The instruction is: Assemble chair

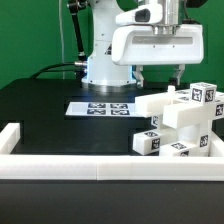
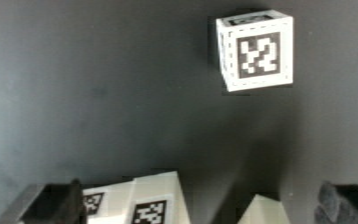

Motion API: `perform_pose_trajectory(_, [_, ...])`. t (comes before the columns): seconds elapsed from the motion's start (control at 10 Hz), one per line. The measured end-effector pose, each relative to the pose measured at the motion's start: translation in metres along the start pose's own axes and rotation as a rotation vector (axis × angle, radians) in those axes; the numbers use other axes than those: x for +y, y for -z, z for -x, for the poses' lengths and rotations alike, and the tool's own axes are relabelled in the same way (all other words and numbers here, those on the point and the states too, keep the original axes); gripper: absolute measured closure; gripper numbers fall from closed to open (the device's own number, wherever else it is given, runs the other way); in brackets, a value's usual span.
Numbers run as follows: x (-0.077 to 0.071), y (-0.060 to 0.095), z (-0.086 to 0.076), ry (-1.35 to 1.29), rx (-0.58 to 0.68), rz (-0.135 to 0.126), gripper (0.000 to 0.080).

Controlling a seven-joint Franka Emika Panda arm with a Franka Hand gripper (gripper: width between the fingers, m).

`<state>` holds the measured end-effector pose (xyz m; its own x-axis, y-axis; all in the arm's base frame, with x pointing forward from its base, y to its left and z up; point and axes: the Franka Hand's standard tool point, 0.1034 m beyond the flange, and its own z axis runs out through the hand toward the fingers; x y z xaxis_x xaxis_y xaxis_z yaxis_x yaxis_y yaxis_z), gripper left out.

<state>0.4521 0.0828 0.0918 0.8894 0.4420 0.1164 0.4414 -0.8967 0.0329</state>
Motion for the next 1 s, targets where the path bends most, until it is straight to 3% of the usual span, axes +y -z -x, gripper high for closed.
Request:
perform_pose_trajectory(0.4, [0.000, -0.002, 0.000, -0.009, -0.010, -0.003, 0.0151])
perform_pose_trajectory(0.6, [-0.005, -0.010, 0.004, -0.002, -0.027, -0.004, 0.0151])
perform_pose_trajectory(1.0, [0.000, -0.035, 0.012, 0.009, -0.026, 0.040, 0.0151])
